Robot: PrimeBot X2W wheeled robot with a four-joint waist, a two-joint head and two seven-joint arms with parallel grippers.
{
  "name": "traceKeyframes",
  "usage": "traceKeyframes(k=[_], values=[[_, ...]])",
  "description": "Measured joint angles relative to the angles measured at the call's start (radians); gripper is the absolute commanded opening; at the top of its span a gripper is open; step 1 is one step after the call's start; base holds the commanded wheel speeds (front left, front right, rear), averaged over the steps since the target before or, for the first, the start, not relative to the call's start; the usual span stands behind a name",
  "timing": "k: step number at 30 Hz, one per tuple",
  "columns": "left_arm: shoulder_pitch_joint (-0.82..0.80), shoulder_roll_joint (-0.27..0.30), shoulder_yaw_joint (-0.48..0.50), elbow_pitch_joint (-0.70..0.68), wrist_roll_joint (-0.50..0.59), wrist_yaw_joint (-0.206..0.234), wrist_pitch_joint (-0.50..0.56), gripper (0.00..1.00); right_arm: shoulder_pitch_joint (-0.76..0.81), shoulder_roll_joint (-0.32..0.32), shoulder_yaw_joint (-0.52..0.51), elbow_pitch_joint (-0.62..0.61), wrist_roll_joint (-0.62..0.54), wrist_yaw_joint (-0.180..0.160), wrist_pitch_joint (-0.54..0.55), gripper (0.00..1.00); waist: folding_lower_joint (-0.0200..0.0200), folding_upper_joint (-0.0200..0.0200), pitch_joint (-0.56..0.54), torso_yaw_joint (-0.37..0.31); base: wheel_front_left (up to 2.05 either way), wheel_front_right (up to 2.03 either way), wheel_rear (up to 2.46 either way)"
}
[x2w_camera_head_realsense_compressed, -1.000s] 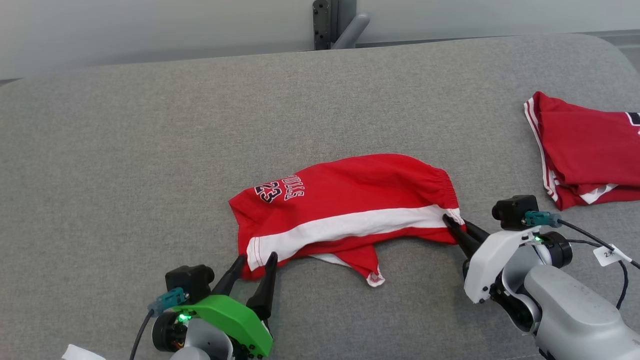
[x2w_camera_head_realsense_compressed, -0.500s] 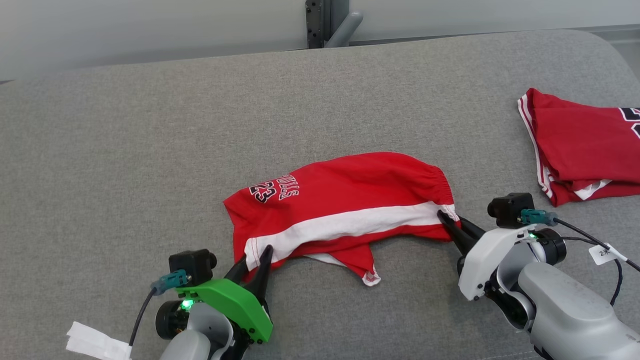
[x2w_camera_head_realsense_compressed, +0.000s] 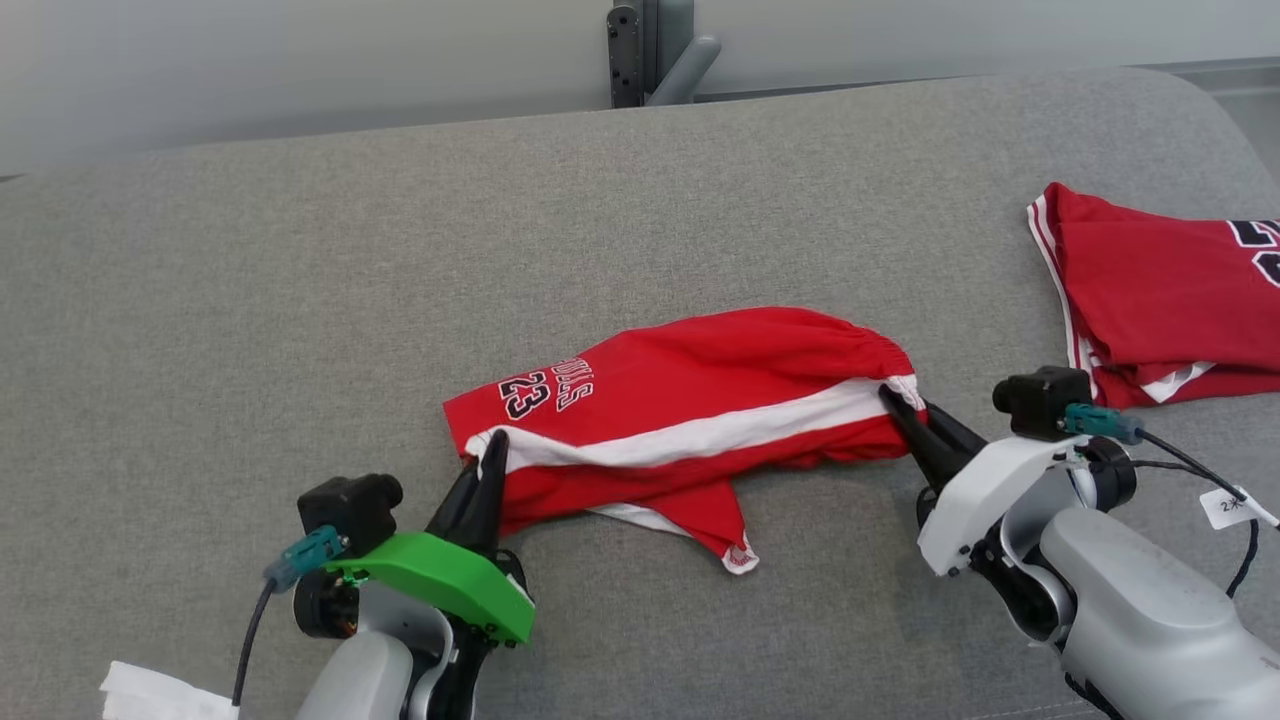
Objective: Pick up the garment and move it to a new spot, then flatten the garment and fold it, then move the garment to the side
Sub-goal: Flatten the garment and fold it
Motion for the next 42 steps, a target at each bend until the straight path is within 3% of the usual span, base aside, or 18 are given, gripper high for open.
traceKeyframes(k=[6,16,23,30,36,42], values=[[-0.002,0.012,0.016,-0.102,0.002,-0.002,-0.058,0.0,0.007,-0.02,-0.053,-0.119,0.015,0.0,-0.021,0.0,0.0,0.0,-0.027,0.0,0.0,0.0,0.0],[0.04,0.035,0.043,-0.378,-0.009,0.017,-0.072,0.0,0.11,-0.1,-0.187,-0.454,0.034,0.0,-0.012,0.0,0.0,0.0,-0.096,-0.013,0.0,0.0,0.0],[0.077,0.067,0.072,-0.609,-0.023,0.043,-0.041,0.0,0.232,-0.145,-0.365,-0.717,0.031,0.0,0.077,0.0,-0.0001,0.0,-0.139,-0.034,0.0,0.0,0.0],[0.039,0.108,0.082,-0.753,-0.044,0.058,0.044,0.0,0.324,-0.099,-0.549,-0.931,-0.009,0.0,0.238,0.0,0.0,0.0,-0.144,-0.055,0.0,0.0,0.0],[-0.089,0.123,0.087,-0.699,-0.071,0.047,0.106,0.0,0.28,-0.007,-0.578,-0.944,-0.056,0.0,0.378,0.0,0.0,0.0,-0.097,-0.058,0.0,0.0,0.0],[-0.38,0.151,0.094,-0.503,-0.069,0.013,0.143,0.0,0.0,0.088,-0.53,-0.772,-0.11,-0.001,0.442,0.0,0.0,0.0,-0.013,-0.057,0.0,0.0,0.0]])
